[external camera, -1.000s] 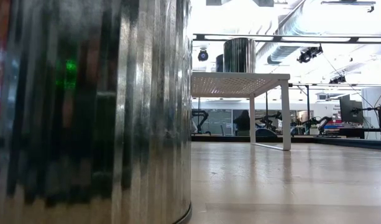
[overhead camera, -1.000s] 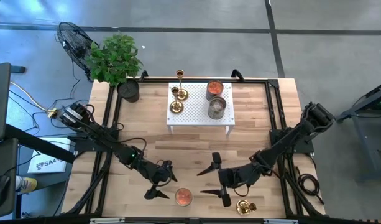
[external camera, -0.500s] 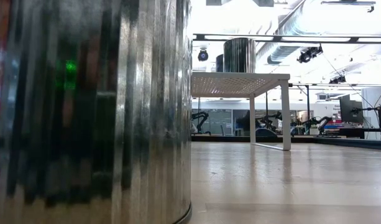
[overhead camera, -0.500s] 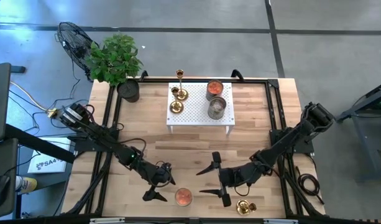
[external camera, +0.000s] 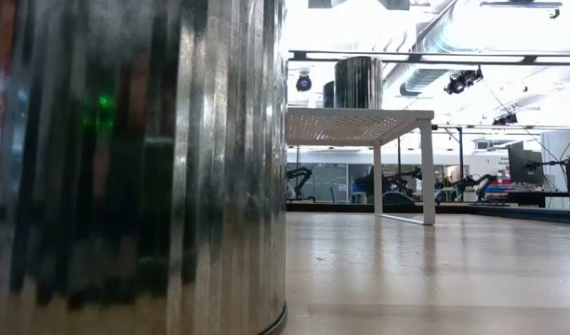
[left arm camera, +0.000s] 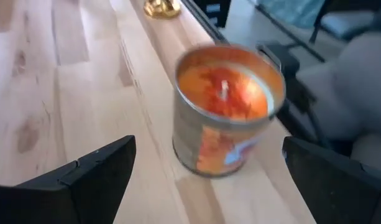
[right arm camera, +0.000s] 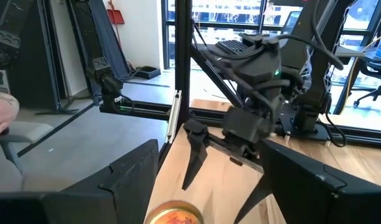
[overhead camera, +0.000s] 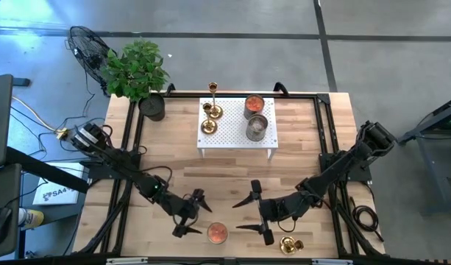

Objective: Pick & Place candle stick holders
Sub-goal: Put the orange candle on the shelf

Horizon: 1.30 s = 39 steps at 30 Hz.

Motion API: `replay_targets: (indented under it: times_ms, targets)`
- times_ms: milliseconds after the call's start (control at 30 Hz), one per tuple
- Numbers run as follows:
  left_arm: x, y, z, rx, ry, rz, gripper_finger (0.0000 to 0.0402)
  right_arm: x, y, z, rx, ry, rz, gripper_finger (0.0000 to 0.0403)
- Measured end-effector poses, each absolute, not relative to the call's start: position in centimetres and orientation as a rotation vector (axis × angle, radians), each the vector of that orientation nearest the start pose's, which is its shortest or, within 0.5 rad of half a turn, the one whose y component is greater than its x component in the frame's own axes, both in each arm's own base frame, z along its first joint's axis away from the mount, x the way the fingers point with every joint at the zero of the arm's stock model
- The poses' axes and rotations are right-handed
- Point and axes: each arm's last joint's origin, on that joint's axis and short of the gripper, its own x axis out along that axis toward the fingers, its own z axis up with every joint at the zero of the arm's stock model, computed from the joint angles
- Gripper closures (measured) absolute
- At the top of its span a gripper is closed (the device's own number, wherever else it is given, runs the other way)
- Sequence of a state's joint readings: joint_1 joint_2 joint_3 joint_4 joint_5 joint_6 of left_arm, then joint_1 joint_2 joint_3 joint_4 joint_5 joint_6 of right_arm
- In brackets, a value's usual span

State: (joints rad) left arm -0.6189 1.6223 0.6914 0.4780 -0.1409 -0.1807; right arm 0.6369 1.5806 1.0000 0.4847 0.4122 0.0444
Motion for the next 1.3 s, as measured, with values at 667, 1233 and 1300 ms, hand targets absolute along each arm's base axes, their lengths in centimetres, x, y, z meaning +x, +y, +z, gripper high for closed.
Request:
replay_targets:
  times_ms: [667,1233,1300]
  targets:
    - [26.8,-19.3,14.6,0.047,0.372,-0.541,0.0002,29.2,20.1,27.5,-0.003,0.085,0.222,0.0128]
    - [26.9,-19.2,14.8,0.093,0.332,-0.523,0.0002,29.2,20.1,27.5,-0.013,0.083,0.222,0.0128]
    - [26.9,-19.2,14.8,0.093,0.332,-0.521,0.0002,29.2,20.1,27.5,-0.012,0.081,0.222,0.0128]
